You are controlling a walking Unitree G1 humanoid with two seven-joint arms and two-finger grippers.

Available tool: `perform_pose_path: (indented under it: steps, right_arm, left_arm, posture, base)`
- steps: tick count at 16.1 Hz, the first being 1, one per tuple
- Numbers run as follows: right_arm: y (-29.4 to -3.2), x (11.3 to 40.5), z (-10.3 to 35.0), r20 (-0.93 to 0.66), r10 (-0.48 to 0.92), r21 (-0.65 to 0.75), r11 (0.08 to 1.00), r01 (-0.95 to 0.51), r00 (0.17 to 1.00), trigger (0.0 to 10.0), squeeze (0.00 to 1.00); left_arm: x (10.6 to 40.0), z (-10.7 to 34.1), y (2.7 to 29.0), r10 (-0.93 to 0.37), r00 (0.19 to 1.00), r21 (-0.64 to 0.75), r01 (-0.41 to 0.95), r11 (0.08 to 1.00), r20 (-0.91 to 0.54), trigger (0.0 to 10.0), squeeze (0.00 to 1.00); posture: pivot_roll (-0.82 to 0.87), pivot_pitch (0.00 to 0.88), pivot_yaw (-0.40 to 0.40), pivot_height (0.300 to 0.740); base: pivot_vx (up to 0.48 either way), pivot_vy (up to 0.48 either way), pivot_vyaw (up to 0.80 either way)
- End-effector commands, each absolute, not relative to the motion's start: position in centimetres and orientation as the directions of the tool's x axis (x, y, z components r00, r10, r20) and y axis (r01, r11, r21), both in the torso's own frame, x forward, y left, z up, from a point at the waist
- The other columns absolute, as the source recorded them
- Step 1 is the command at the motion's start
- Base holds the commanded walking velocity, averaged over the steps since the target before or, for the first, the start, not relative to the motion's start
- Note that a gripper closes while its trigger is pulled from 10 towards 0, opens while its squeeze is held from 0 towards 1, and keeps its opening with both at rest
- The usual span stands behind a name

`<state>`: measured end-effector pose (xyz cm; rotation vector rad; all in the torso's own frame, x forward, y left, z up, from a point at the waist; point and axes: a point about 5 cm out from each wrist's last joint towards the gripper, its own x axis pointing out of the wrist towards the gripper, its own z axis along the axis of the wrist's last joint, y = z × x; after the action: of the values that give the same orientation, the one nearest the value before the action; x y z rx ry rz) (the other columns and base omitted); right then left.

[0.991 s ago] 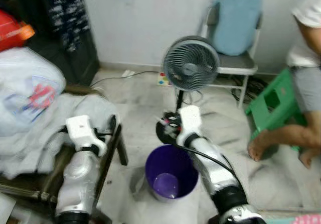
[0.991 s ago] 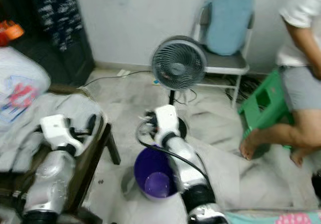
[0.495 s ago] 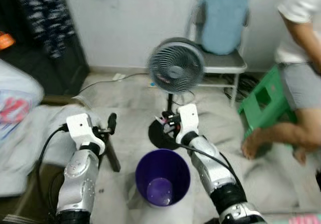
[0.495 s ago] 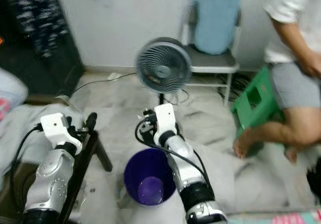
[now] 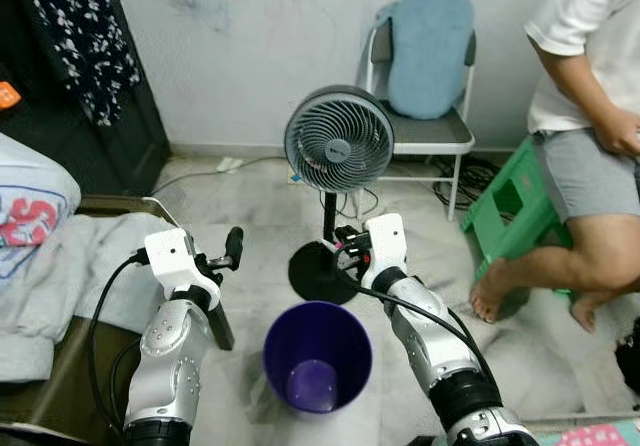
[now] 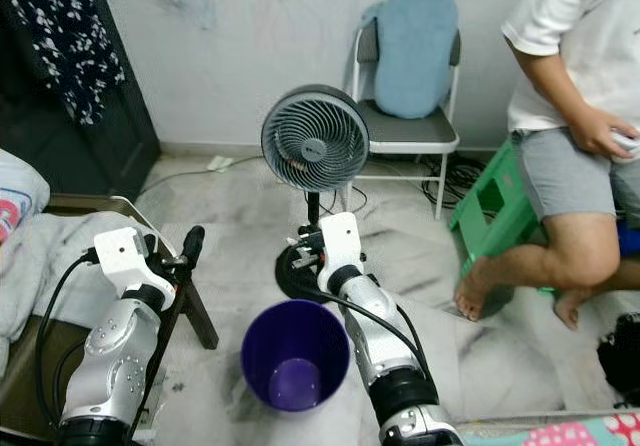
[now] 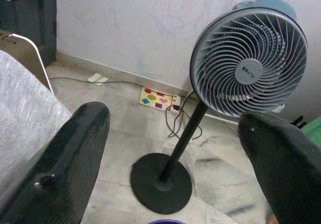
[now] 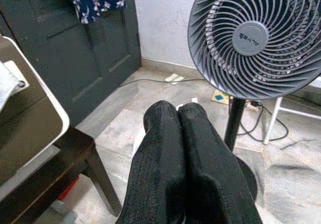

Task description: Clean up the room

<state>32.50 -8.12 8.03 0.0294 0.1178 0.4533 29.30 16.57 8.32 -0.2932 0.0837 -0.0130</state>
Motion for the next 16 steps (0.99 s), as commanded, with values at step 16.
perform_pose_path:
  steps: [16]
  right_arm:
    - [-7.98, 32.43, 7.76, -0.105, 0.423, 0.056, 0.906, -0.419, 0.9, 10.0, 0.0]
  left_arm:
    - [28.8, 7.72, 17.32, -0.056, 0.991, -0.244, 0.025, 0.969, -0.12, 10.0, 0.0]
  posture:
    - [-0.07, 0.069, -0.02, 0.74]
  base:
    - [0.13, 0.0, 0.15]
